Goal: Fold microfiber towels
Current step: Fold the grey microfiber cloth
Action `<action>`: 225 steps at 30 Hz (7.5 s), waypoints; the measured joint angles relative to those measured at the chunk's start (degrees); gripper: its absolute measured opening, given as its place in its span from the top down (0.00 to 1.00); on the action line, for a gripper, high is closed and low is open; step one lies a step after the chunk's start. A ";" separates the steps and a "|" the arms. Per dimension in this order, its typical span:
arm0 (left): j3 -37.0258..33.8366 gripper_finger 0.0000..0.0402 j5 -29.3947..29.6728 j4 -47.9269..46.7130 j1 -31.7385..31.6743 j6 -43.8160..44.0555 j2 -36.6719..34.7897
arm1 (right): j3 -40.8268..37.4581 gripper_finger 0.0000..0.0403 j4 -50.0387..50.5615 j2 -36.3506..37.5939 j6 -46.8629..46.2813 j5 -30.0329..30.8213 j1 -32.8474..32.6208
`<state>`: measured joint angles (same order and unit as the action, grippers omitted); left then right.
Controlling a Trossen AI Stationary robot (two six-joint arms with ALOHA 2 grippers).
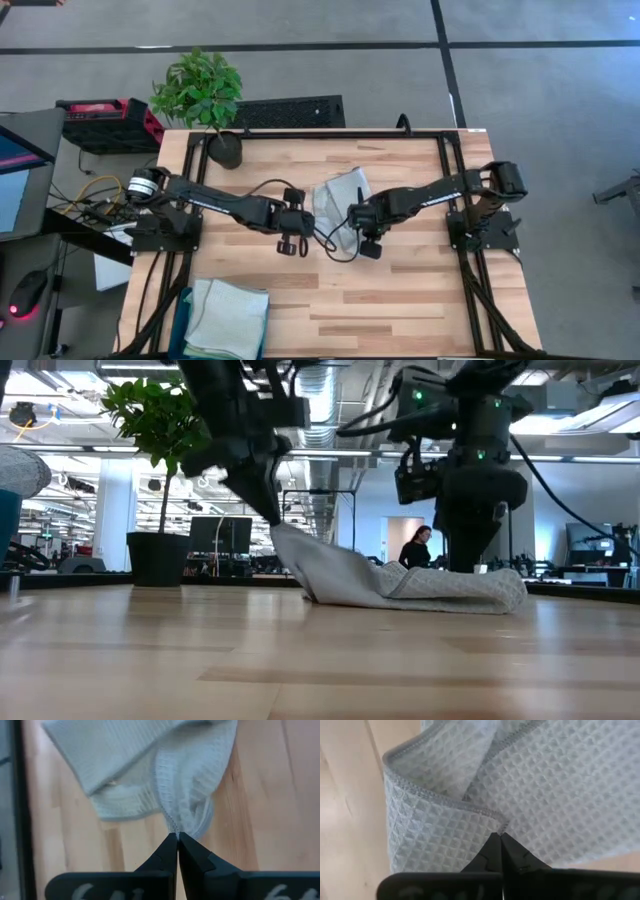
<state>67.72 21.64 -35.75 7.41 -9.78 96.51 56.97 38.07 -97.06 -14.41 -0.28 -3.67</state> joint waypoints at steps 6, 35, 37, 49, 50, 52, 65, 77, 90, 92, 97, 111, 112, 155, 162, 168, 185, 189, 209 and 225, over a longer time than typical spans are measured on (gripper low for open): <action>0.00 1.00 2.59 -1.65 -0.18 1.37 -6.48 | 4.59 0.99 7.29 3.64 0.38 9.57 -0.72; 2.72 1.00 24.59 14.43 -18.03 -20.06 -26.63 | 17.68 1.00 1.97 20.47 16.74 50.25 13.62; 5.31 1.00 23.94 16.46 -20.10 -23.28 -26.11 | 18.70 1.00 0.17 20.45 19.02 50.75 15.51; 14.63 1.00 21.03 1.69 -15.85 -23.26 -26.09 | 22.25 1.00 2.11 22.93 20.60 56.94 11.25; 14.56 1.00 20.88 -1.79 -15.05 -20.68 -26.01 | 22.25 1.00 4.06 23.03 18.68 56.50 10.13; 14.51 1.00 20.11 -8.93 -13.22 -14.05 -25.97 | 22.25 1.00 8.82 22.98 14.14 54.29 7.99; 14.51 1.00 6.27 -34.59 1.38 19.26 -18.90 | 14.97 0.99 28.90 18.85 -18.06 38.05 -7.53; 14.47 1.00 -4.52 -36.64 14.11 33.68 -5.11 | 3.92 0.99 18.29 18.98 -33.76 26.71 -21.98; 14.47 1.00 -1.07 -34.21 19.52 44.39 3.96 | -5.93 0.99 7.81 18.96 -33.43 26.11 -22.73; 14.47 1.00 1.75 -34.18 18.47 45.45 3.95 | -7.43 0.99 7.74 18.96 -31.68 26.25 -20.17; 14.36 1.00 4.75 -34.64 13.93 47.91 3.95 | -10.64 0.99 5.76 18.96 -26.31 27.80 -12.40; 6.02 1.00 10.27 -32.12 -2.57 46.49 3.90 | -11.39 0.99 -7.84 18.96 -5.41 31.90 9.69; 5.46 1.00 10.30 -31.85 -3.81 46.08 3.89 | -11.39 0.99 -9.35 18.96 -3.89 31.88 11.25; 1.03 1.00 9.66 -20.57 -22.48 31.07 3.89 | -5.95 0.86 -23.92 7.83 16.03 28.90 26.37; 1.03 0.94 9.69 -19.80 -22.74 28.00 3.89 | -5.95 0.70 -23.73 7.77 16.39 28.84 26.33; 1.03 0.79 10.58 -19.78 -22.76 27.32 3.89 | -5.95 0.54 -23.57 7.77 16.39 28.86 26.28; 1.05 0.70 -2.27 -18.49 -11.14 19.77 3.89 | -3.69 0.46 -0.99 14.35 21.34 3.29 22.30; 1.05 0.70 -0.93 -18.52 -7.72 22.32 3.89 | -6.53 0.47 -0.88 14.31 29.58 2.98 17.74; 1.09 0.70 0.85 -18.71 -2.87 26.96 -1.65 | -15.10 0.48 -15.05 8.41 35.93 10.02 13.65; 1.09 0.70 1.65 -18.81 -2.87 27.56 -6.23 | -14.84 0.55 -15.29 4.29 34.19 11.92 13.86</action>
<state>68.82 23.29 -54.56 4.54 17.78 90.28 42.13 22.78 -92.77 19.78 11.64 10.19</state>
